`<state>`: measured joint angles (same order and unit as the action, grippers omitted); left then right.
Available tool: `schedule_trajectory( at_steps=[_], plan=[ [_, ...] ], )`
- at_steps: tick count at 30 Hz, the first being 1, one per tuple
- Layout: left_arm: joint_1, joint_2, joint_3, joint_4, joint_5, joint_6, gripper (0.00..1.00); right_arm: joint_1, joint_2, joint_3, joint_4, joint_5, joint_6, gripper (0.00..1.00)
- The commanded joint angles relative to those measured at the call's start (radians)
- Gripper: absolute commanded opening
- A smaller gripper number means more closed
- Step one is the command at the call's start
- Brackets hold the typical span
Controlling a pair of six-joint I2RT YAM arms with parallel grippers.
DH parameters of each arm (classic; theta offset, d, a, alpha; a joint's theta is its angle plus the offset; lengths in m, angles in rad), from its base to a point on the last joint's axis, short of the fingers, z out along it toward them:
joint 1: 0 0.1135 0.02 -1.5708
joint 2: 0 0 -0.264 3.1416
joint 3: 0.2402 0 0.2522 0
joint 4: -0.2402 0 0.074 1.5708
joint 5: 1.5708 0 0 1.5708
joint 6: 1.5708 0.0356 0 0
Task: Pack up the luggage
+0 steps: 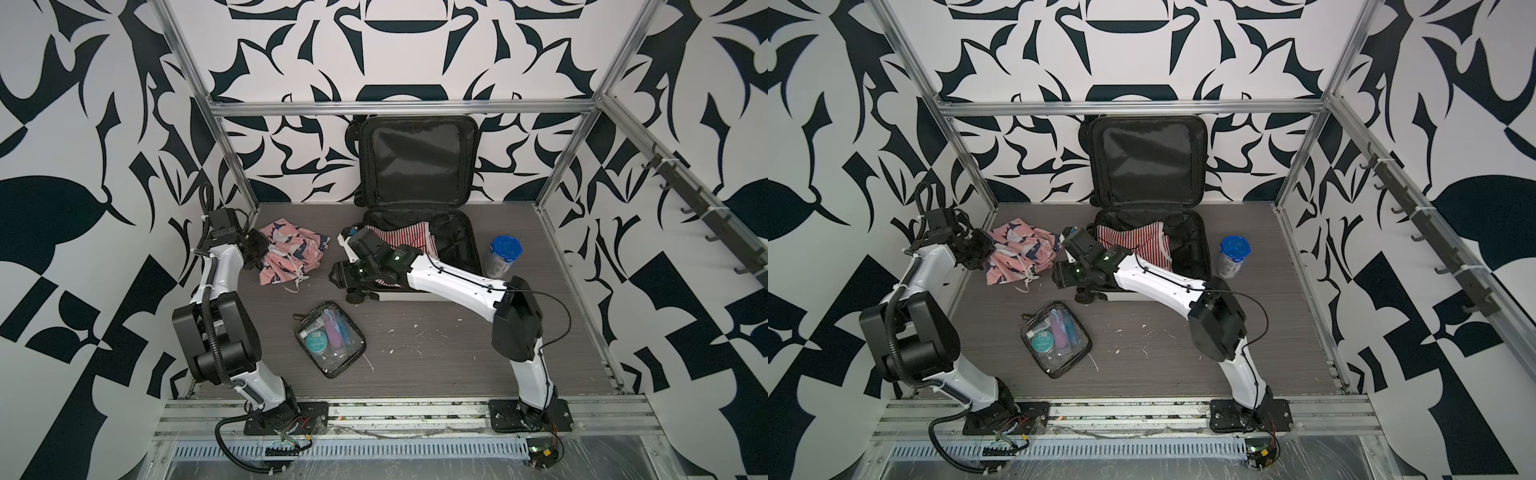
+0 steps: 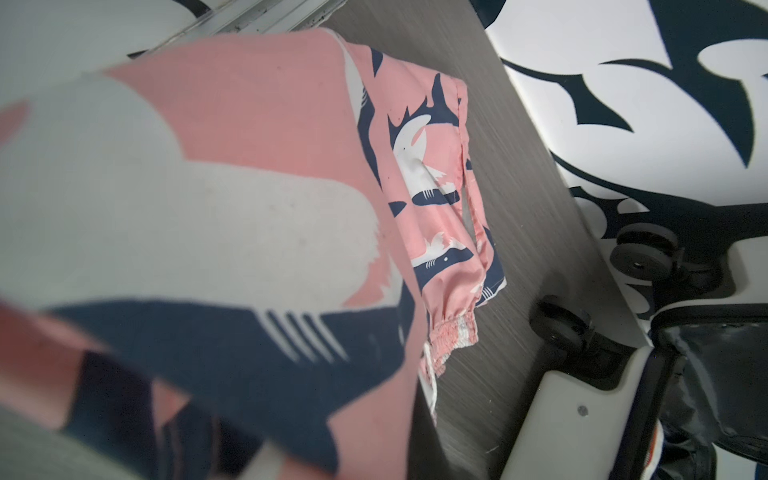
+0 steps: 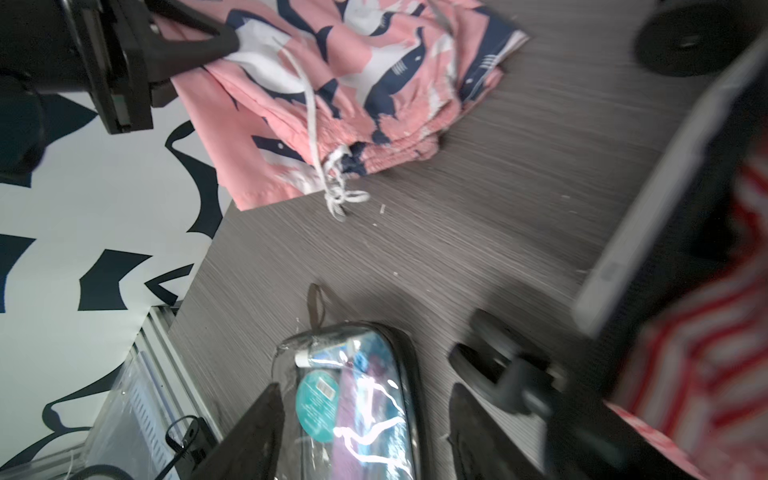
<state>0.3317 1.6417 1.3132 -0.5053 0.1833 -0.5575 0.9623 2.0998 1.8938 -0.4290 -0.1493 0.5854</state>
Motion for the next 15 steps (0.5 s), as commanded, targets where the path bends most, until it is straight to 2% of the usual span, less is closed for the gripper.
schedule_trajectory(
  at_steps=[1,11,15],
  plan=[
    [0.012,-0.005,0.028,-0.054,0.015,0.032,0.0,0.007,0.017,0.092,-0.015,-0.015,0.021,0.65],
    [0.012,-0.066,-0.092,0.03,0.175,-0.08,0.0,0.006,0.126,0.242,-0.036,-0.027,0.052,0.65],
    [0.011,-0.085,-0.131,0.043,0.174,-0.088,0.0,-0.011,0.2,0.366,-0.113,-0.003,0.053,0.65]
  ],
)
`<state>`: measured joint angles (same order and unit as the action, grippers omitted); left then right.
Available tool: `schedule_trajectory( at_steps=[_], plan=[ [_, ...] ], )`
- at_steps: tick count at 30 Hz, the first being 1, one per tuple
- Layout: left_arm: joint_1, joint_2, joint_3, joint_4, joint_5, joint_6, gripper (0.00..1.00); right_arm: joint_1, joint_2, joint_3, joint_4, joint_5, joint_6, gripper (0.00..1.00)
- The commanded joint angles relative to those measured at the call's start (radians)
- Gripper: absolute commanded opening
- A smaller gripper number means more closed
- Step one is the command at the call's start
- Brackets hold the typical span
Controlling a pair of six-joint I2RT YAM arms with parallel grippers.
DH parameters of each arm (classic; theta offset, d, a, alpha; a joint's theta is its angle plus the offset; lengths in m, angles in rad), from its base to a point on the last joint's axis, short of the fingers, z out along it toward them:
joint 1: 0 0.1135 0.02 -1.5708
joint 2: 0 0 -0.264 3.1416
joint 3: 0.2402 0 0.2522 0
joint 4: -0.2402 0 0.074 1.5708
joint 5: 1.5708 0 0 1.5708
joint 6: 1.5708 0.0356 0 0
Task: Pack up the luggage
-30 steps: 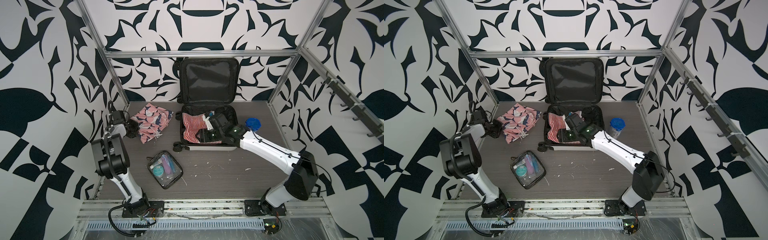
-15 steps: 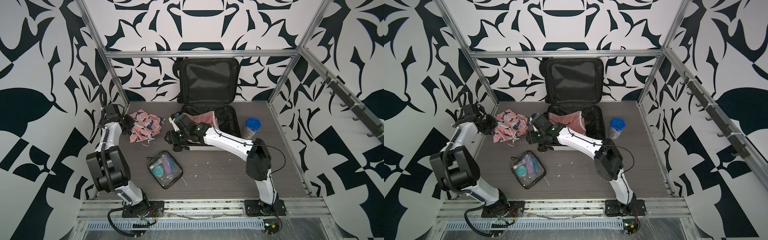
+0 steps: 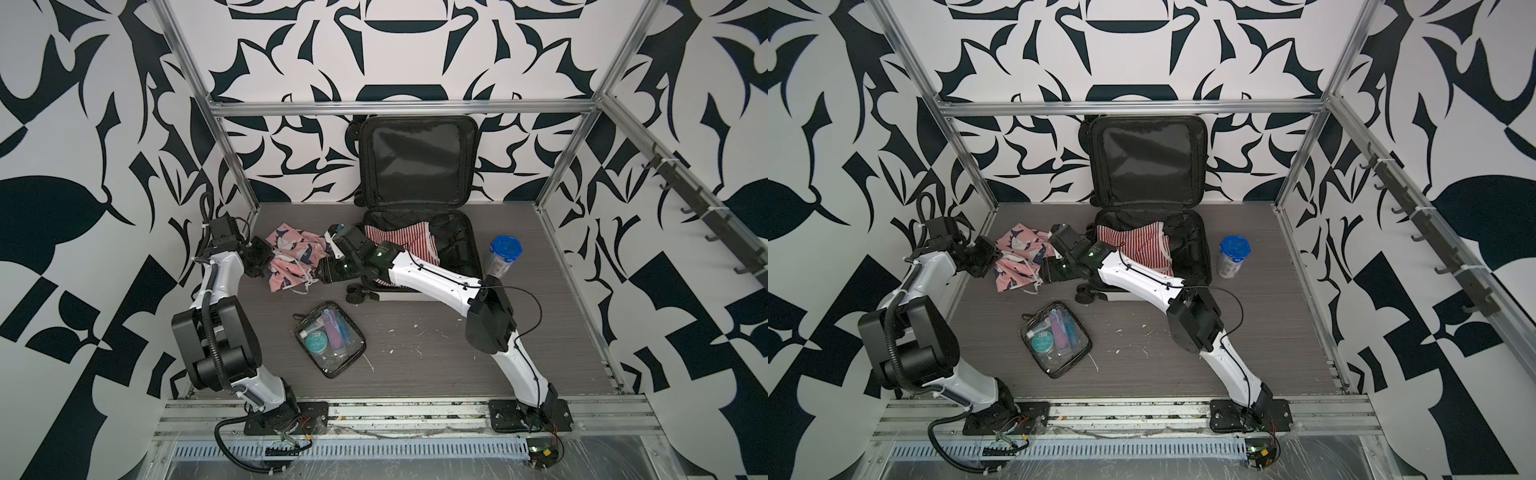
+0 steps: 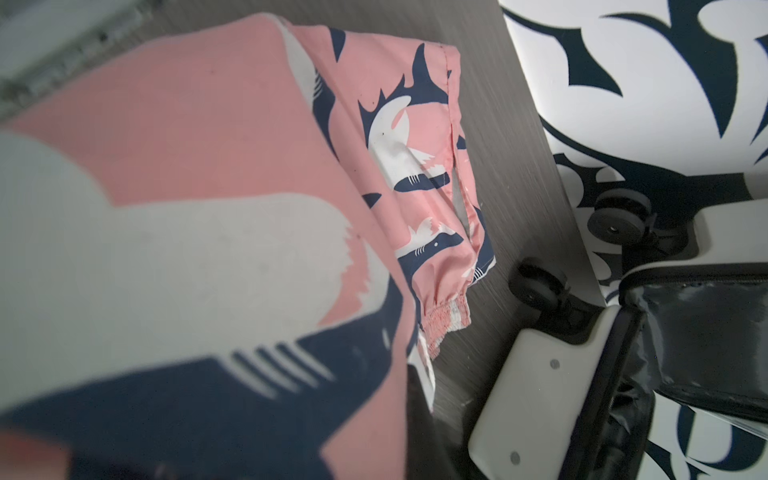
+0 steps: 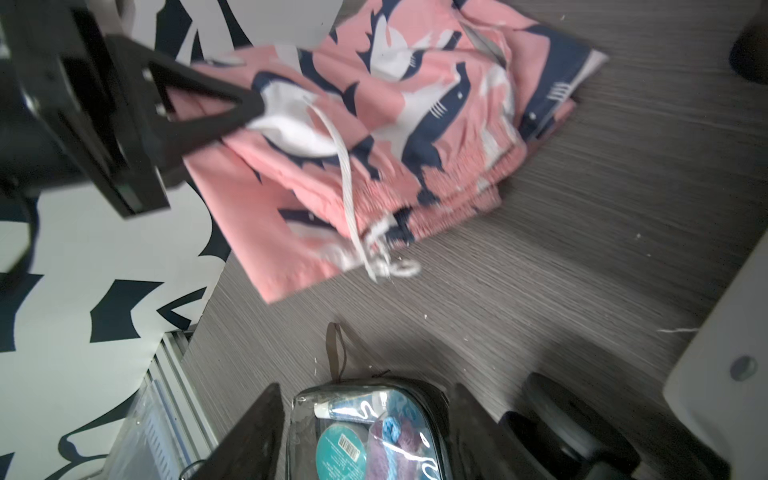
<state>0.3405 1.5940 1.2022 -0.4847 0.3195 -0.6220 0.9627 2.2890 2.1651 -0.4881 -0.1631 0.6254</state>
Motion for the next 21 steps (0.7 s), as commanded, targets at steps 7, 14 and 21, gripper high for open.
schedule_trajectory(
  at_steps=[7,14,21],
  plan=[
    [0.005,0.025,0.019,-0.005,-0.04,0.011,0.0,-0.022,0.025,0.105,-0.065,0.019,-0.014,0.65],
    [-0.003,0.143,0.103,-0.042,-0.121,0.059,0.0,-0.024,0.035,0.092,-0.063,0.031,-0.047,0.66],
    [-0.039,0.28,0.254,-0.123,-0.258,0.131,0.0,-0.024,0.077,0.128,-0.095,0.051,-0.066,0.65]
  ],
)
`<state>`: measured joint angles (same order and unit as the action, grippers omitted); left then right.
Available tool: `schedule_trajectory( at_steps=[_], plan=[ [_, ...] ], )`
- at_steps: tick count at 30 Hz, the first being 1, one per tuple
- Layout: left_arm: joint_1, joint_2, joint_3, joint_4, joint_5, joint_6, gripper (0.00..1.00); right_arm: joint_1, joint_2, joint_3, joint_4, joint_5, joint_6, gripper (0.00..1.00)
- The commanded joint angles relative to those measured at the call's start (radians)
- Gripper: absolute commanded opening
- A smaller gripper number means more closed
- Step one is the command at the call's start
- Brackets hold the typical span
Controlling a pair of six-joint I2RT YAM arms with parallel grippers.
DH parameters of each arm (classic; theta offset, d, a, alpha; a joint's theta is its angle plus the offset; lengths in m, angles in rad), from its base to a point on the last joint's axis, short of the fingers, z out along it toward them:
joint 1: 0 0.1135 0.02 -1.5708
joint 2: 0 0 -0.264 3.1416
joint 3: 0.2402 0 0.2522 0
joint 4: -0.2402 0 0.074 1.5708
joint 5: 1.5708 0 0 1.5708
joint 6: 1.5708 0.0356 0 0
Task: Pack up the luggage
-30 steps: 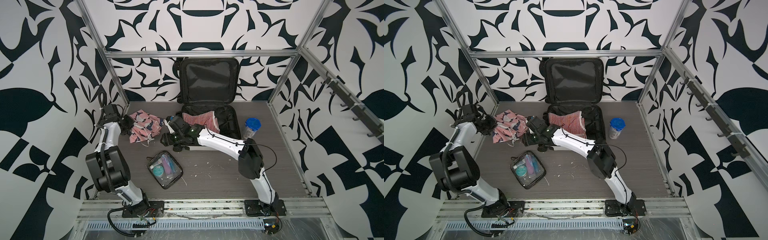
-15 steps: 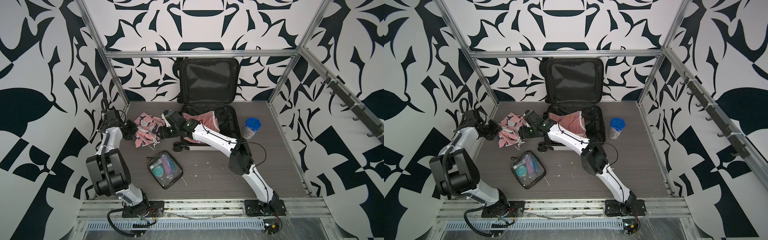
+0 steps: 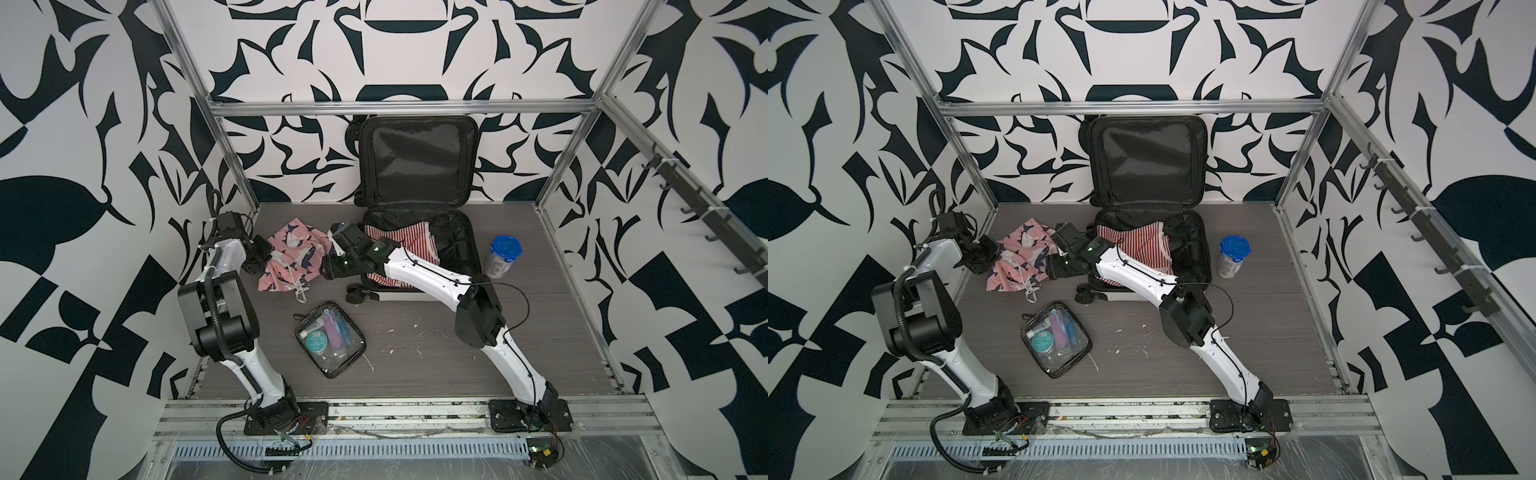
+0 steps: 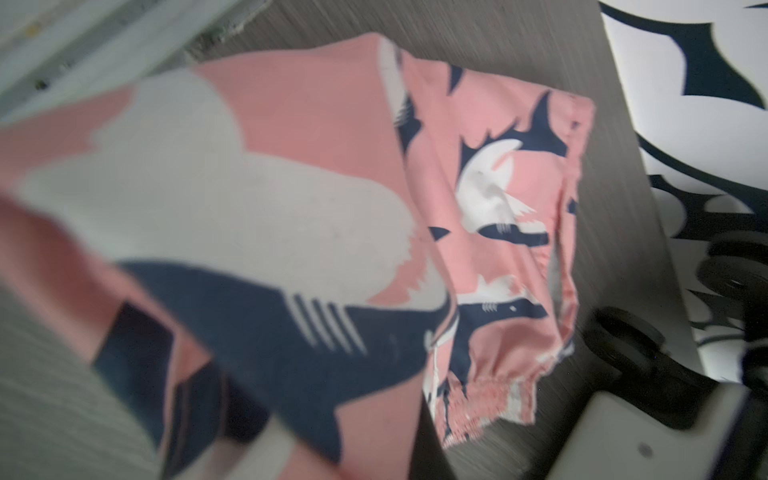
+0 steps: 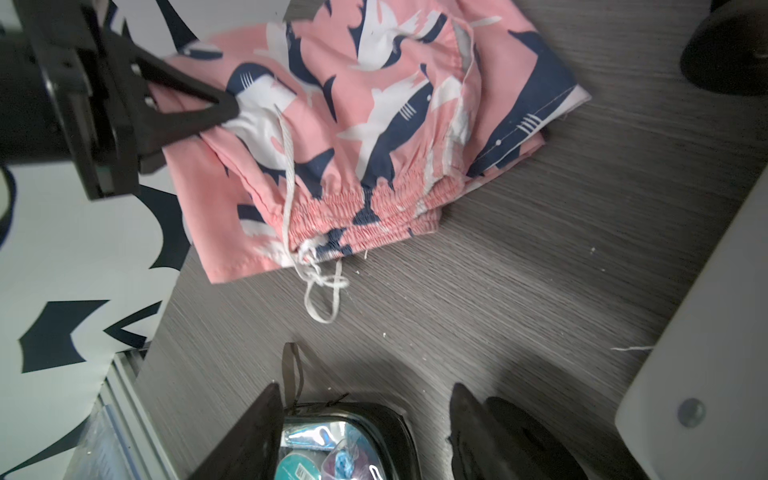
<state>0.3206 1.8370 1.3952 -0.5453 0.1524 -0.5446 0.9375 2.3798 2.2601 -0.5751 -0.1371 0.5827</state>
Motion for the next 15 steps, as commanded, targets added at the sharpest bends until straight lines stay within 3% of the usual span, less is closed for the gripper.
schedule_trajectory(
  at_steps=[1,8,15],
  plan=[
    [-0.025,0.058,0.084,-0.074,-0.118,0.068,0.01,0.002,-0.015,0.031,-0.008,0.028,-0.025,0.65],
    [-0.074,0.193,0.292,-0.188,-0.268,0.178,0.04,0.002,-0.056,-0.019,-0.004,0.055,-0.048,0.65],
    [-0.195,0.247,0.401,-0.223,-0.44,0.268,0.0,-0.003,-0.13,-0.084,-0.007,0.104,-0.074,0.66]
  ],
)
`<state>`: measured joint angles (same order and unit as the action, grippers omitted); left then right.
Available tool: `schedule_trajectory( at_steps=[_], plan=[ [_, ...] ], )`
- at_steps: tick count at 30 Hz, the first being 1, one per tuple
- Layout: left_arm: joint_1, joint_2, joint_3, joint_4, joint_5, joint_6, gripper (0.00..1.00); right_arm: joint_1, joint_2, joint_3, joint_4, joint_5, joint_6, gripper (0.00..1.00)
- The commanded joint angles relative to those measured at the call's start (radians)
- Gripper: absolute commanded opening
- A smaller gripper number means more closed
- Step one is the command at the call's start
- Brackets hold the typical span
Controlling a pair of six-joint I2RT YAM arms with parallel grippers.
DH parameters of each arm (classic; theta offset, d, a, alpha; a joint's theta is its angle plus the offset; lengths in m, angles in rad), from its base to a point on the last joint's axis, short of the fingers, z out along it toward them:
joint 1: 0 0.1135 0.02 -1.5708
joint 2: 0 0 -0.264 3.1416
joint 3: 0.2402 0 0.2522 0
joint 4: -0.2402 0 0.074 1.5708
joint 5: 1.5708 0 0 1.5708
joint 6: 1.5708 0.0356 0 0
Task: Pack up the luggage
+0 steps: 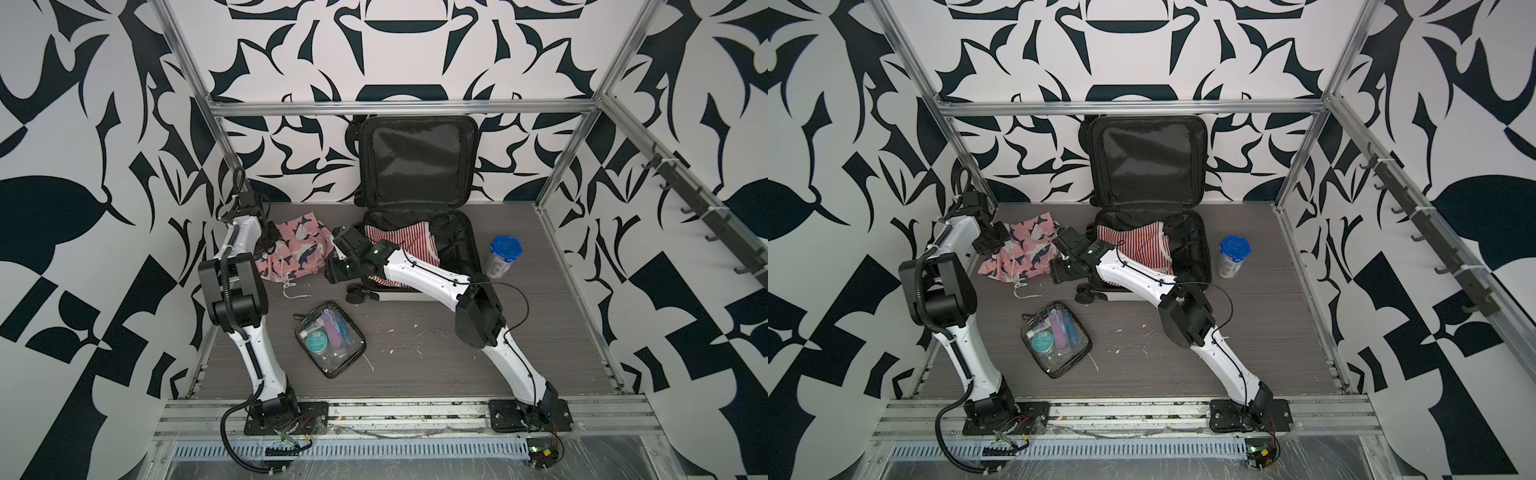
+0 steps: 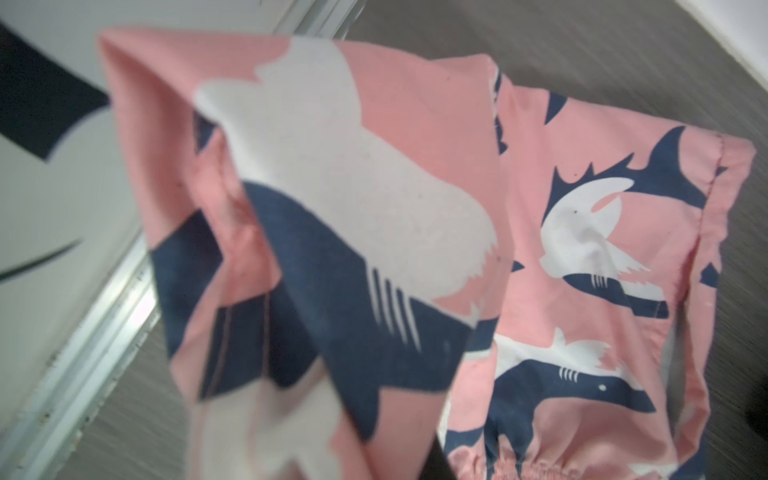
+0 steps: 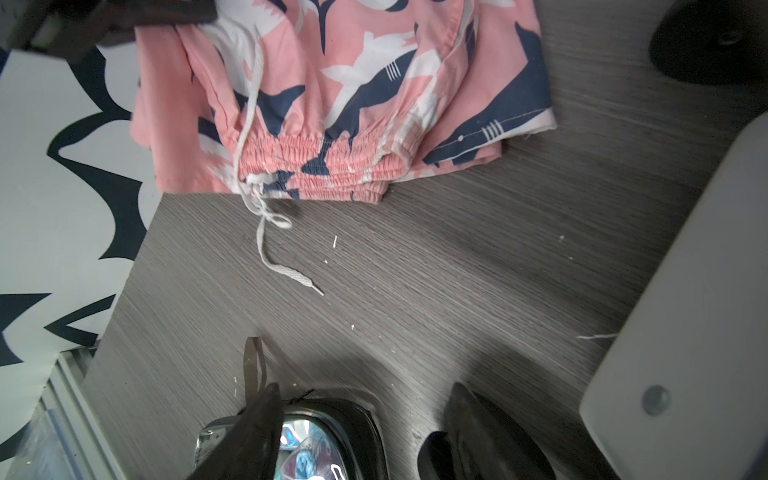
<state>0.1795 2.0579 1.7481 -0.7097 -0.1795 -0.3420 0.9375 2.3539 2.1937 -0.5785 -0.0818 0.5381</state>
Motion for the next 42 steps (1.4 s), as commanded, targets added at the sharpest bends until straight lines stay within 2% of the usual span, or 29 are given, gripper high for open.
schedule_trajectory(
  at_steps=[1,4,7,12,15,20,25,31,42],
  plan=[
    [-0.068,0.032,0.059,-0.064,-0.128,0.075,0.0,-0.003,-0.114,-0.024,-0.004,0.058,-0.032,0.66],
    [-0.107,0.039,0.072,-0.068,-0.147,0.084,0.0,-0.009,-0.146,-0.048,-0.006,0.072,-0.039,0.66],
    [-0.112,0.012,0.055,-0.072,-0.098,0.052,0.0,-0.017,-0.168,-0.063,-0.006,0.074,-0.043,0.66],
    [-0.114,-0.127,0.005,-0.03,-0.051,0.042,0.0,-0.026,-0.218,-0.109,0.004,0.066,-0.041,0.66],
    [-0.12,-0.187,0.029,-0.051,-0.014,0.046,0.0,-0.034,-0.268,-0.16,0.023,0.066,-0.036,0.65],
    [-0.164,-0.262,0.074,-0.091,-0.017,0.063,0.0,-0.046,-0.38,-0.268,0.052,0.082,-0.032,0.65],
    [-0.206,-0.31,0.16,-0.154,0.017,0.061,0.0,-0.064,-0.496,-0.385,0.08,0.096,-0.027,0.65],
    [-0.297,-0.34,0.315,-0.26,0.047,0.079,0.0,-0.097,-0.648,-0.55,0.112,0.123,-0.02,0.65],
    [-0.412,-0.394,0.557,-0.469,0.23,0.036,0.0,-0.209,-0.959,-0.852,0.137,0.122,-0.007,0.64]
  ],
)
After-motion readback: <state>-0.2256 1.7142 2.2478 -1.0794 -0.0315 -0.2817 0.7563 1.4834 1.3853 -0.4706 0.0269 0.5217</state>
